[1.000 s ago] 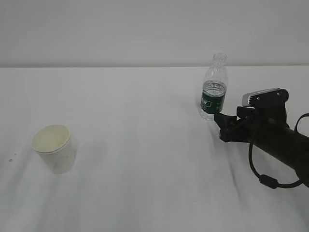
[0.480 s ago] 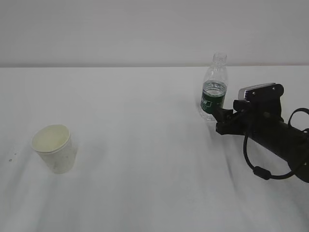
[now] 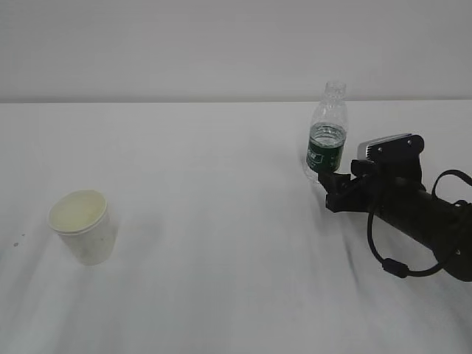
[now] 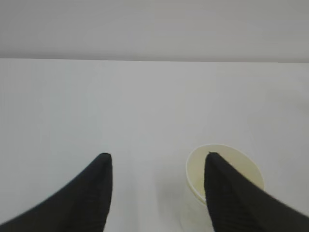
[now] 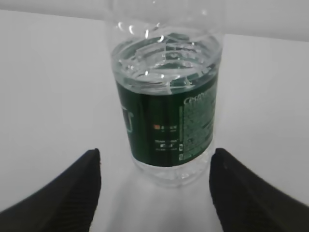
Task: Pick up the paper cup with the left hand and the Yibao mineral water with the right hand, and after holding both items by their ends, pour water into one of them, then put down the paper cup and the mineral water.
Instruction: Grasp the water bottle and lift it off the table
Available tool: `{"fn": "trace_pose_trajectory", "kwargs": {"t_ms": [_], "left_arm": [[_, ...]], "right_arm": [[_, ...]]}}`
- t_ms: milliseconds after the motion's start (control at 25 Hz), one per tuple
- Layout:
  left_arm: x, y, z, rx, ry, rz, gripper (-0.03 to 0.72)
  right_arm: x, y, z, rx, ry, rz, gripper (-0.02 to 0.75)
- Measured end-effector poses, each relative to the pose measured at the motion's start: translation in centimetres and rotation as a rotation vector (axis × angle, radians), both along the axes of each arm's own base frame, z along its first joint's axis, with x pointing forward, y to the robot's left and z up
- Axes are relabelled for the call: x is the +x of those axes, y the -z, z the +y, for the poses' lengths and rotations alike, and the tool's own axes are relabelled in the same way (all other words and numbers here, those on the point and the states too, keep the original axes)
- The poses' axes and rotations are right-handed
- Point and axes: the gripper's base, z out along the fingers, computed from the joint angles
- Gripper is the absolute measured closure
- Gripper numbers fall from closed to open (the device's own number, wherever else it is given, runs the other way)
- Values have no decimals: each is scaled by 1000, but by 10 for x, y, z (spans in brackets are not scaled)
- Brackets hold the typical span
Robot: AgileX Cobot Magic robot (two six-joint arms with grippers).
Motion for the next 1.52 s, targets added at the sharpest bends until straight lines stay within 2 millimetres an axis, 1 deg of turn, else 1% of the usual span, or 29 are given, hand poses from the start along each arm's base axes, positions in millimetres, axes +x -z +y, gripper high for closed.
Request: {"fn": "trace_pose_trajectory", "kwargs": {"t_ms": [160, 360, 440, 720, 920, 1200, 1280, 1520], "left_arm": [[0, 0, 0, 0, 0, 0, 260], [0, 0, 0, 0, 0, 0, 260], [0, 0, 0, 0, 0, 0, 260], [0, 0, 0, -2, 0, 0, 261], [0, 0, 0, -4, -1, 1, 262], [0, 0, -1, -2, 14, 2, 269], [0, 0, -2, 1, 22, 2, 269], [-1, 0, -3, 0, 38, 5, 269]], "right_arm": [[-1, 0, 1, -6, -20, -1, 202], [0, 0, 2, -6, -31, -9, 152], [1, -2, 3, -2, -31, -21, 143], [3, -8, 1, 34, -5, -93, 160], [4, -9, 1, 37, -3, -99, 164], [4, -8, 1, 35, -3, -95, 135], [4, -7, 1, 34, -3, -91, 132], [6, 10, 1, 30, -1, -54, 113]]}}
